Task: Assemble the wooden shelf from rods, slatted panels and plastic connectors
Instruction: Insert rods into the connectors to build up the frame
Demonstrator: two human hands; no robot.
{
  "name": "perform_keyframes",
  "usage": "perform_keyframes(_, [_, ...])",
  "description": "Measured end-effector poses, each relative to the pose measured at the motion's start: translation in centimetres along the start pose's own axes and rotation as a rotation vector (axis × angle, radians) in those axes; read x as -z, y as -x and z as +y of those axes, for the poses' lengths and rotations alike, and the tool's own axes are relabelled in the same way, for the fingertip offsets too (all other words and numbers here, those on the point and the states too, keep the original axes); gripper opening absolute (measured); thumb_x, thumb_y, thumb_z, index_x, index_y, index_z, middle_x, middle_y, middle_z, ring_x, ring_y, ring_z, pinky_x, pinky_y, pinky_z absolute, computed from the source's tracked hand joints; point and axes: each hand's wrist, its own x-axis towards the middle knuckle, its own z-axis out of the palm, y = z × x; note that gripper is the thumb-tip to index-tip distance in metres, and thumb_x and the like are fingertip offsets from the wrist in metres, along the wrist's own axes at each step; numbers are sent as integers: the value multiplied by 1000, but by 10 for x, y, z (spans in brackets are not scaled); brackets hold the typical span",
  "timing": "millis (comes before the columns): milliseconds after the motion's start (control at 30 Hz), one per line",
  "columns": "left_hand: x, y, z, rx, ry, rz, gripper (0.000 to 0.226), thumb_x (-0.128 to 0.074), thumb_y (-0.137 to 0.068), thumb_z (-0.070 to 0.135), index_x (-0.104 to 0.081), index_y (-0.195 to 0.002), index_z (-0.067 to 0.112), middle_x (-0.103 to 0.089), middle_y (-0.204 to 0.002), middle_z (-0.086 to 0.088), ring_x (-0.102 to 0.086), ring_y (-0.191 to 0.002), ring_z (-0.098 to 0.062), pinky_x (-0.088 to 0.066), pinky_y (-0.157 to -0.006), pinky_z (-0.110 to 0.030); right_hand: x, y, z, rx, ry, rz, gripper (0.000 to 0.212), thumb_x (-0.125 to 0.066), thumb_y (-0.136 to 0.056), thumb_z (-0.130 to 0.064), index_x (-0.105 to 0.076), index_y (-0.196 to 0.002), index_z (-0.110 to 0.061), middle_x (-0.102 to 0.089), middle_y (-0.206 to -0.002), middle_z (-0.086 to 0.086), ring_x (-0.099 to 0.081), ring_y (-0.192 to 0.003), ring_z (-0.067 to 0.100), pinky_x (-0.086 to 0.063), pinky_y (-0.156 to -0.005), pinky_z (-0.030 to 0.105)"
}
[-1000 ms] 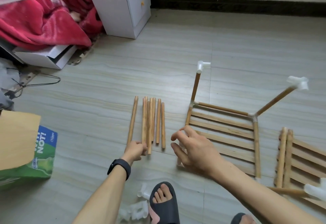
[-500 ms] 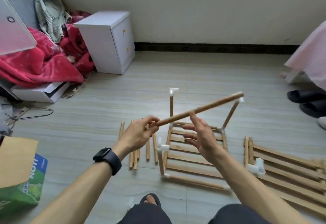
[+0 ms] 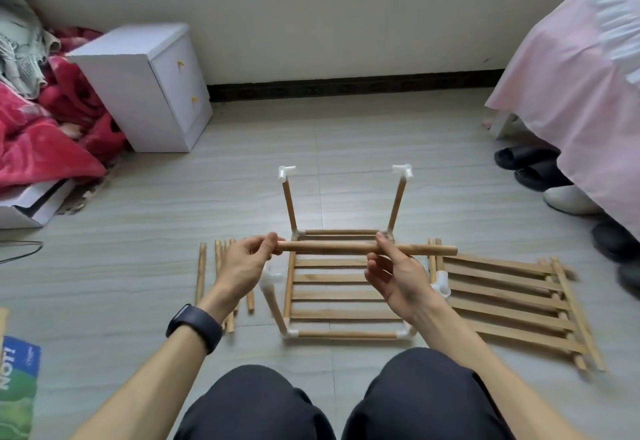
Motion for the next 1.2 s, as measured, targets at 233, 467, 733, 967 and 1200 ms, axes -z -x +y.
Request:
perform_keyframes(233, [-14,-17,-32,277,11,42,41,-37,-108,44,-64,-121,16,-63,-109,7,-57,-109,-16,-47,-98,-39,33,-7,19,-32,-47,46,21,-79,-83,-33,-75,-75,-14,-63,-69,4,-62,-57,13,-57,-52,27])
perform_keyframes(467, [-28,-13,-57,318,-220,-41,69,-14,-101,67,-58,-95,14,-74,-91,-13,-64,-60,-5,-42,-51,-19,40,-3,51,-101,-48,25,21,-76,-82,-33,-79,-71,-15,-63,-70,5,-62,-59,15,-58,-55,29])
perform_keyframes(733, [-28,-13,-67,341,-54,3,56,-19,-101,67,-52,-93,23,-76,-82,-10,-72,-63,-4,-44,-69,-29,45,-7,55,-89,-107,24,21,-69,-92,-27,-76,-96,-8,-64,-76,6,-61,-63,16,-58,-58,29])
perform_keyframes(967, [-27,-13,-63,390,-31,-17,61,-18,-103,63,-56,-105,15,-74,-90,-9,-69,-82,-18,-45,-76,-34,41,-5,59,-106,-62,13,23,-67,-93,-28,-81,-82,-14,-64,-74,5,-61,-63,15,-56,-59,27])
perform_keyframes(1200, [-28,-18,-71,362,-4,-12,70,-18,-104,62,-49,-133,7,-69,-112,-17,-70,-87,-18,-47,-96,-44,38,0,57,-61,-28,-19,24,-68,-87,-29,-80,-96,-11,-64,-76,5,-60,-64,14,-53,-63,28])
